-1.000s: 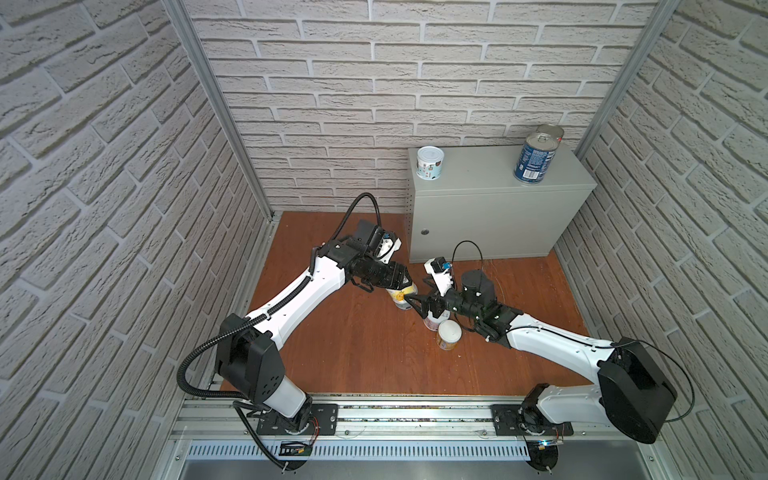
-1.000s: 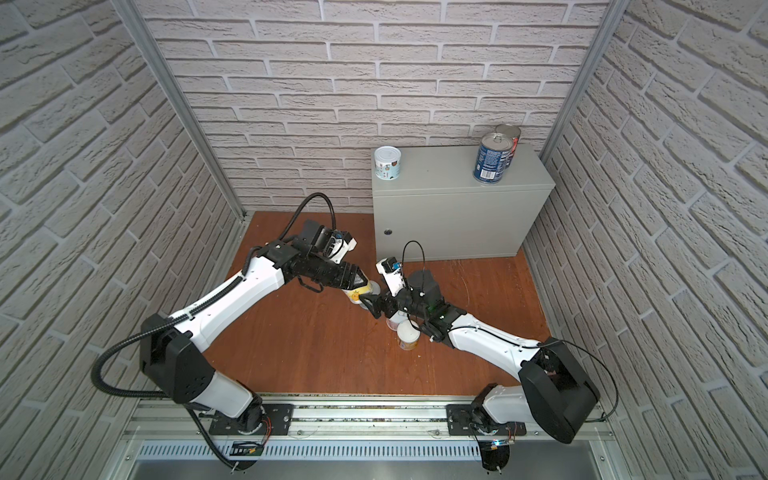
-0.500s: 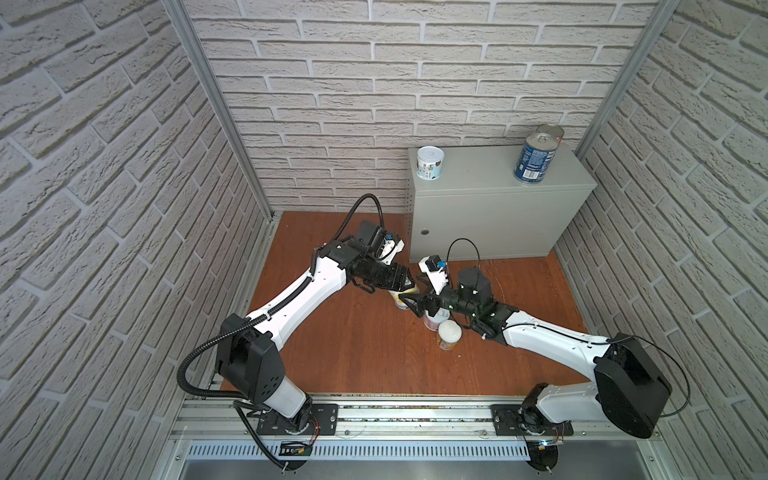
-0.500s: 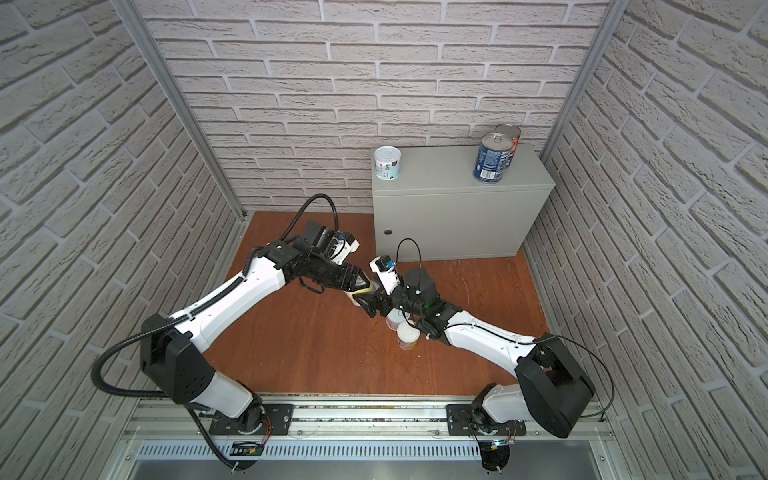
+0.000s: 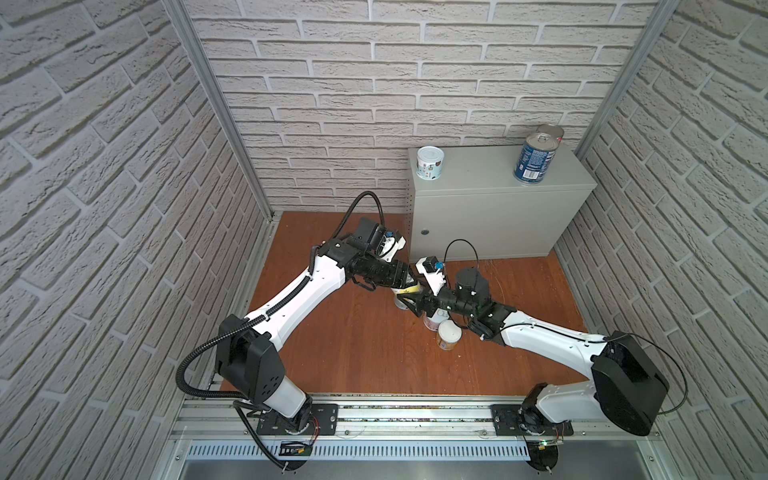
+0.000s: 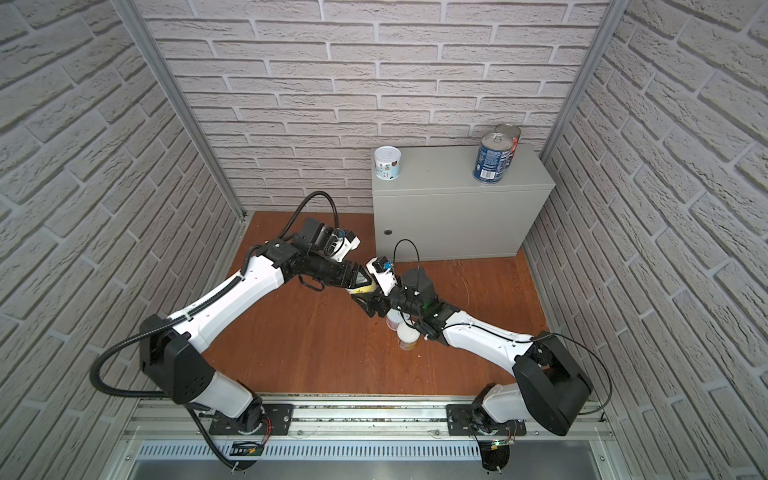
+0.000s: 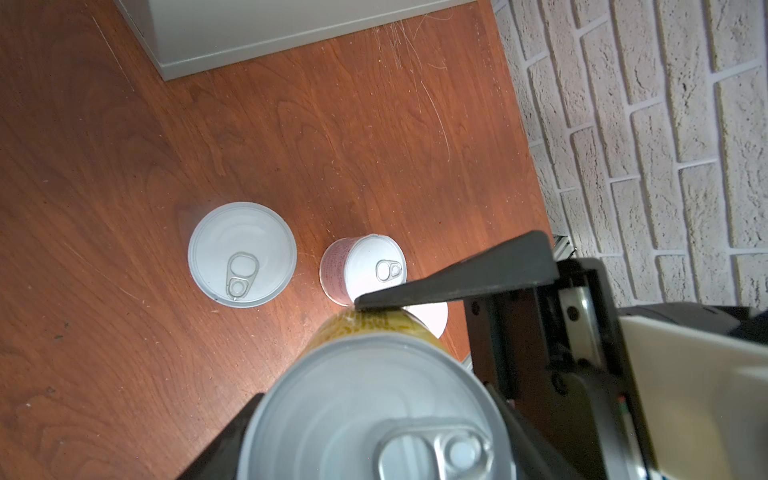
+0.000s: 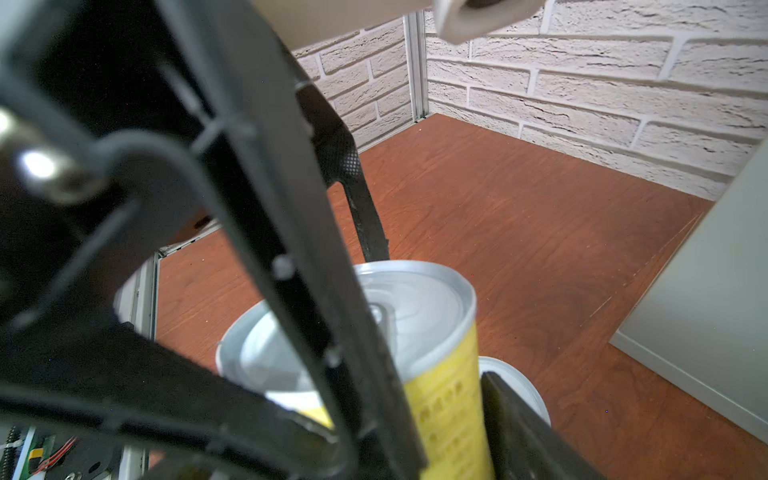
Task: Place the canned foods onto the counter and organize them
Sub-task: 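Close the right gripper on the yellow can while the left gripper holds it, then open the left gripper and draw it back from the yellow can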
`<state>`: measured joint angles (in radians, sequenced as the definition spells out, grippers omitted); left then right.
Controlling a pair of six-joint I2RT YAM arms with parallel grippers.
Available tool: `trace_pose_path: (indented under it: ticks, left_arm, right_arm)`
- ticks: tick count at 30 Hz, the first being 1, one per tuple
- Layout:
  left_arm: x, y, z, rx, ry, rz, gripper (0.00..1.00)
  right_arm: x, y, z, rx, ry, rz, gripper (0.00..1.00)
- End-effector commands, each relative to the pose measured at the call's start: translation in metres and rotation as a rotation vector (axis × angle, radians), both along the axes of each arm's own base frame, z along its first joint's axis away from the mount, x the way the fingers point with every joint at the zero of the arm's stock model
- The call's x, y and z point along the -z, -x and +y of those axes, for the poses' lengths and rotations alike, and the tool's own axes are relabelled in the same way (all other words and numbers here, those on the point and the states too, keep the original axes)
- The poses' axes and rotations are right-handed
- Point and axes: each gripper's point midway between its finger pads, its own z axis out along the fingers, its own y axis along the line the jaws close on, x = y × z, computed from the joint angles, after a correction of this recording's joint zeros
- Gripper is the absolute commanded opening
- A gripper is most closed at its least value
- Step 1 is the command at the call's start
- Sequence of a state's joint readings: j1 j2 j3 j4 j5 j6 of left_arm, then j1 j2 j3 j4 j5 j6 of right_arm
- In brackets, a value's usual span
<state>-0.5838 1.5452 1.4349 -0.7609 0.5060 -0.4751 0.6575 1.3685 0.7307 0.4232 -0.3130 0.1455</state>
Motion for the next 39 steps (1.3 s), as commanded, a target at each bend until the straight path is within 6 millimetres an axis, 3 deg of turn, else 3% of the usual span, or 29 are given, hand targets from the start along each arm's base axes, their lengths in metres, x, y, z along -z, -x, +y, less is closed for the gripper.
trace_pose_path:
  ticks: [1,6,8,9,10,17,22,27,35,39]
  left_arm:
    - [-0.033,-0.001,-0.008,0.023,0.106,-0.065,0.52]
    - [-0.029,-0.002,-0.006,0.009,0.113,-0.055,0.57]
    - [-0.024,-0.006,-0.001,-0.011,0.105,-0.049,0.75]
    - [-0.022,-0.008,0.002,-0.021,0.105,-0.043,0.96]
    - [-0.02,-0.01,0.005,-0.034,0.106,-0.038,0.98]
    - [0.0,-0.018,0.025,-0.12,0.105,0.007,0.98]
    - [0.0,-0.021,0.035,-0.159,0.087,-0.022,0.98]
    - [-0.023,-0.027,0.049,-0.229,0.107,-0.155,0.98]
    - [-0.06,-0.027,0.087,-0.354,0.101,-0.371,0.99]
    - [-0.069,-0.025,0.098,-0.375,0.091,-0.428,0.99]
  right_arm:
    - [-0.035,-0.002,0.001,0.012,-0.086,-0.082,0.78]
    - [-0.04,-0.006,-0.002,0.046,-0.105,-0.079,0.72]
    - [-0.041,-0.008,0.0,0.045,-0.106,-0.076,0.7]
    - [-0.039,-0.008,0.0,0.047,-0.107,-0.067,0.69]
    - [-0.038,-0.01,0.001,0.054,-0.109,-0.059,0.69]
    - [-0.036,-0.016,-0.004,0.101,-0.112,-0.039,0.65]
    - [-0.035,-0.017,-0.007,0.124,-0.106,-0.029,0.65]
    - [-0.043,-0.016,-0.013,0.148,-0.103,-0.029,0.65]
    - [-0.048,-0.014,-0.021,0.181,-0.081,0.003,0.64]
    - [-0.052,-0.015,-0.027,0.216,-0.084,0.004,0.64]
